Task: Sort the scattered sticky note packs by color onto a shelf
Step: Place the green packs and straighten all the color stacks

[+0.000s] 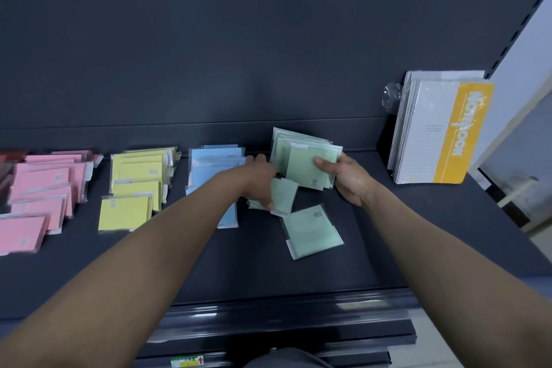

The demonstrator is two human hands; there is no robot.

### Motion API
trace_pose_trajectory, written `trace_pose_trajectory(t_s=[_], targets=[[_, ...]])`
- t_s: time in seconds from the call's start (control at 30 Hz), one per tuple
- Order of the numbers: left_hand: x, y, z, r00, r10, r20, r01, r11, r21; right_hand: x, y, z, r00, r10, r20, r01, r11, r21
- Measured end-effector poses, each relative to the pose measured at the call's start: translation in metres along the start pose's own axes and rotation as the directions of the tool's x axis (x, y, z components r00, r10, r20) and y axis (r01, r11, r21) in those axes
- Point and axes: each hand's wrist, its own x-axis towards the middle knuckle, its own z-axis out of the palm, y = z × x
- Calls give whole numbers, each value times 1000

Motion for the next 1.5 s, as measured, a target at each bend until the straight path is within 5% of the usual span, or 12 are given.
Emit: trace_pose_trajectory(t_s=[0.27,0.43,0.63,0.77,1.07,1.37,1.5], targets=[[-20,16,-19,980,198,-18,-197,962,-191,4,-1,-1,1000,6,13,-6,1000,-8],[-16,54,-6,915,350,201,-316,931,-181,3,-3,-1,1000,12,4,-12,1000,-15],[-5,57,2,870,262,417,-256,964,-71,-2,-4,-6,1000,23,3,-23,999,-31],[-5,56,2,892,228,391,-244,970,-10,-3,-5,-5,1000,19,2,-19,999,-34],[-7,51,7,895,233,381,-159,963,-217,-3,-6,-5,1000,23,7,-23,999,-28],[-1,57,4,907,187,378,-156,982,-111,-4,-6,-5,1000,15,3,-15,999,-37],[-3,44,6,941,181,287,-103,959,-265,-7,-7,-4,1000,-6,12,6,1000,-29]])
